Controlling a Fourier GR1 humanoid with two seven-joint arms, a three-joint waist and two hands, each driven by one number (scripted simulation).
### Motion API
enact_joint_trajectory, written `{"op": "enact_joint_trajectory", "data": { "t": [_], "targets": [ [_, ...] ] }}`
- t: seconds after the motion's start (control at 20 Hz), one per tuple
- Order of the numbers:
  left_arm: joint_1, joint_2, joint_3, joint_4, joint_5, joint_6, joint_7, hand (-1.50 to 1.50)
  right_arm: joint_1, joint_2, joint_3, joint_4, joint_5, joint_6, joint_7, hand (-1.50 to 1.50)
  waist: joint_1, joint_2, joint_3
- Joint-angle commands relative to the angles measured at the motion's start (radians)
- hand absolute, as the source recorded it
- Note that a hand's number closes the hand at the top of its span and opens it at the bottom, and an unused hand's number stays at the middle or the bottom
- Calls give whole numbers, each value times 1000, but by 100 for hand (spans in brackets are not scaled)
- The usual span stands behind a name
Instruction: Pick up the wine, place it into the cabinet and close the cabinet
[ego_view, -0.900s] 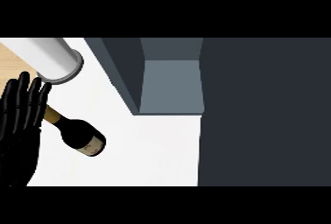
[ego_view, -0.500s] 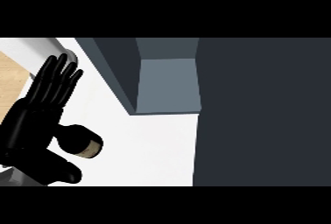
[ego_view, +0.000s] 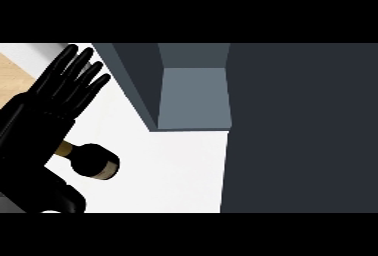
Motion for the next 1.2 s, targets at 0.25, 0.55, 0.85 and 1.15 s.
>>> {"op": "enact_joint_trajectory", "data": {
  "t": [0.25,0.55,0.85,1.15],
  "targets": [
    [-73,61,62,-197,102,157,256,-150,53,24,117,-179,61,-56,129,-150,7,1,0],
    [-105,37,-34,-291,-9,303,336,-150,42,4,93,-183,18,-46,162,-150,7,2,0],
    [-223,127,92,-280,47,362,444,-150,44,9,149,-289,71,-99,249,-150,1,0,0],
    [-179,154,136,-301,46,340,428,-150,53,-11,140,-338,46,-108,279,-150,1,-1,-1]
  ]
}}
